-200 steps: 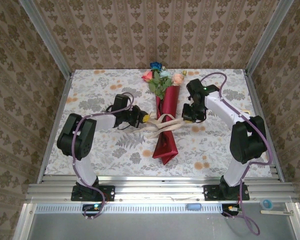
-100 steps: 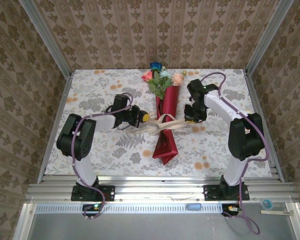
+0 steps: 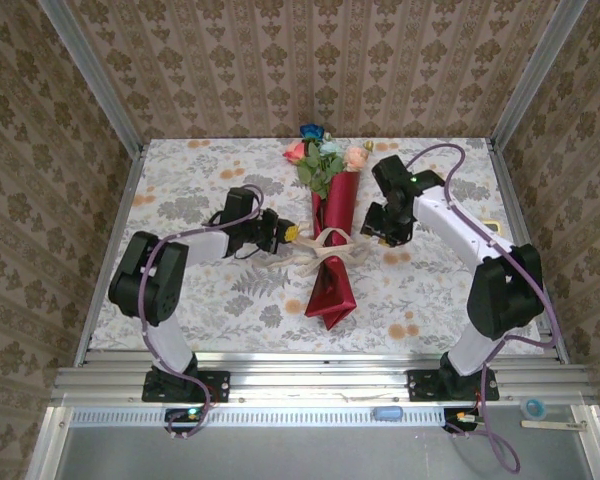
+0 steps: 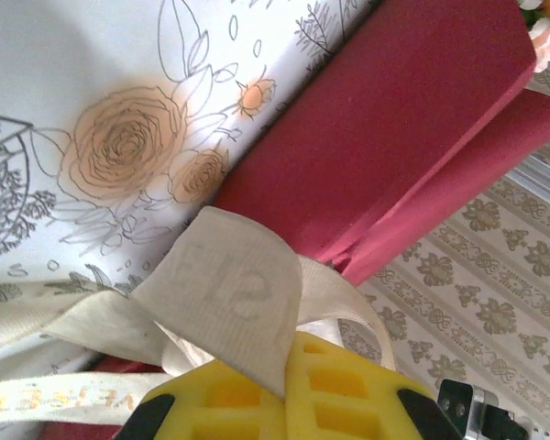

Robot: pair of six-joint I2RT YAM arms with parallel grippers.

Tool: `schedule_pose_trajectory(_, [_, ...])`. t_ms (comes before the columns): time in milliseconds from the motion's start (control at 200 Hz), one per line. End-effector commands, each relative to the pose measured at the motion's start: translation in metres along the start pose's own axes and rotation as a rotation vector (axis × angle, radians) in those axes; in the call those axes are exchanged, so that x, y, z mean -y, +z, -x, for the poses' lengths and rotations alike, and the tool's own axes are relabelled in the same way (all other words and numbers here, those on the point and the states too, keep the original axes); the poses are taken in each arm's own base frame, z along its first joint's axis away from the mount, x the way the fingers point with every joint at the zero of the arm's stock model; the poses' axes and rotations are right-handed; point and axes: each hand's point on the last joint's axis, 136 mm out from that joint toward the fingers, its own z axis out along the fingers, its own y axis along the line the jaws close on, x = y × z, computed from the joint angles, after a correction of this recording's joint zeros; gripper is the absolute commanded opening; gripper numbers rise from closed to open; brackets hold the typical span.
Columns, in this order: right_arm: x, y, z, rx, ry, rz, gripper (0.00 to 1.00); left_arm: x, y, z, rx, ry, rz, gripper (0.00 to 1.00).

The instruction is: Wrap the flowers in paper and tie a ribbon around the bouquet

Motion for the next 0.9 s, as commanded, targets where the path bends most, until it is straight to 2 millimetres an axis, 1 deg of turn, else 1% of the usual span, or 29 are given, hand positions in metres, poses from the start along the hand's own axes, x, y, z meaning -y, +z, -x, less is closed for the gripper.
schedule_pose_trajectory(0, [-0.035, 0.007, 0.003, 0.021, 0.217, 0.101, 0.38, 0.004, -0.006, -0.009, 0.002, -0.025, -0.021, 0.07])
schedule_pose_trajectory(75, [-0.051, 0.015, 0.006, 0.029, 0.308, 0.144, 0.39, -0.002, -0.009, -0.009, 0.013, -0.066, -0.018, 0.13])
schedule_pose_trajectory(170, [-0.066, 0.029, 0.009, 0.010, 0.410, 0.195, 0.40, -0.013, -0.013, -0.012, 0.019, -0.130, -0.016, 0.23])
schedule_pose_trajectory(195, [-0.069, 0.031, 0.010, 0.004, 0.434, 0.207, 0.40, -0.014, -0.015, -0.006, 0.054, -0.144, -0.026, 0.26])
schedule_pose_trajectory(240, [-0.072, 0.036, 0.011, -0.005, 0.472, 0.216, 0.40, -0.016, -0.016, -0.005, 0.061, -0.164, -0.036, 0.30])
schedule_pose_trajectory(335, [-0.072, 0.048, 0.012, -0.023, 0.544, 0.214, 0.40, -0.021, -0.020, -0.001, 0.071, -0.193, -0.044, 0.38])
schedule_pose_trajectory(415, [-0.074, 0.057, 0.011, -0.037, 0.592, 0.224, 0.40, -0.026, -0.027, -0.001, 0.087, -0.208, -0.026, 0.44])
schedule_pose_trajectory(470, [-0.072, 0.062, 0.011, -0.044, 0.622, 0.217, 0.40, -0.031, -0.034, -0.003, 0.106, -0.220, -0.008, 0.46])
schedule_pose_trajectory(485, [-0.076, 0.062, 0.015, -0.037, 0.623, 0.238, 0.40, -0.033, -0.036, -0.003, 0.113, -0.226, -0.002, 0.46])
schedule_pose_trajectory(530, [-0.077, 0.065, 0.017, -0.041, 0.634, 0.240, 0.40, -0.037, -0.042, -0.004, 0.133, -0.238, 0.010, 0.48])
schedule_pose_trajectory(580, [-0.076, 0.068, 0.017, -0.048, 0.646, 0.234, 0.40, -0.043, -0.047, -0.005, 0.150, -0.261, 0.018, 0.50])
schedule_pose_trajectory(640, [-0.075, 0.071, 0.015, -0.057, 0.659, 0.221, 0.39, -0.045, -0.053, -0.005, 0.170, -0.277, 0.012, 0.53])
schedule_pose_trajectory(695, [-0.072, 0.073, 0.015, -0.057, 0.669, 0.214, 0.38, -0.044, -0.058, -0.006, 0.177, -0.281, 0.006, 0.53])
schedule_pose_trajectory(795, [-0.067, 0.075, 0.015, -0.049, 0.676, 0.202, 0.33, -0.038, -0.059, -0.009, 0.172, -0.283, 0.006, 0.53])
schedule_pose_trajectory(895, [-0.061, 0.080, 0.016, -0.047, 0.691, 0.188, 0.29, -0.024, -0.050, -0.018, 0.135, -0.265, -0.008, 0.53])
